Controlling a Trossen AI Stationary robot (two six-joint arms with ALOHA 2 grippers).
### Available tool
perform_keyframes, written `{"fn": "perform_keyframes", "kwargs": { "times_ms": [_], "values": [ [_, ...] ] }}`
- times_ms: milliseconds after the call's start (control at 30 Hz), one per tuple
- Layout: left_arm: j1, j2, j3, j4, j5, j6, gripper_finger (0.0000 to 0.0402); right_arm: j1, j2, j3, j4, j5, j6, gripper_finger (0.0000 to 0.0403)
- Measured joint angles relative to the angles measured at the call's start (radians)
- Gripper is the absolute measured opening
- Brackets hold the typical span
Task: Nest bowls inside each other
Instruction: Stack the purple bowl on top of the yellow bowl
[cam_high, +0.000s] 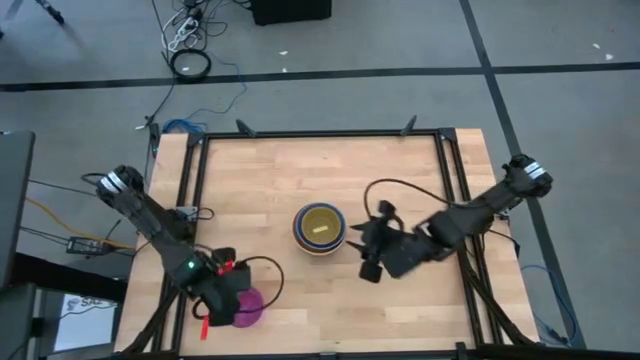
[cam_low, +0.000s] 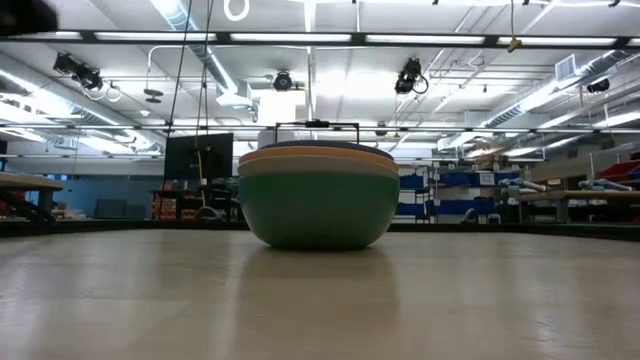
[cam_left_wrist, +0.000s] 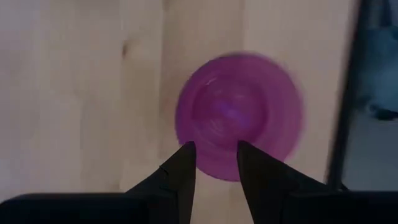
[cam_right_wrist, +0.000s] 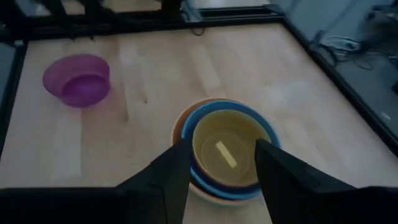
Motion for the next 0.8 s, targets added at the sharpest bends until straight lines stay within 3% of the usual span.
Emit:
{"fn": "perform_keyframes", "kwargs": {
  "times_ms": [200, 433, 667, 800],
  "values": [
    [-0.026, 0.025, -0.084, -0.014, -0.021, -0.158, 0.0127, 0.106, -0.002, -0.001, -0.078, 0.099, 0.182, 0.0165],
    [-0.026, 0.025, -0.118, 0.030, 0.031, -0.183, 0.0127, 0.121, 0.059, -0.001, -0.091, 0.083, 0.281, 0.0164],
    [-0.025, 0.025, -0.201, 0.198, 0.057, -0.190, 0.0127, 0.111, 0.092, -0.002, -0.090, 0.051, 0.288, 0.0164],
    [-0.024, 0.025, -0.250, 0.206, 0.061, -0.230, 0.0127, 0.105, 0.092, -0.002, -0.089, 0.044, 0.286, 0.0164]
  ]
}}
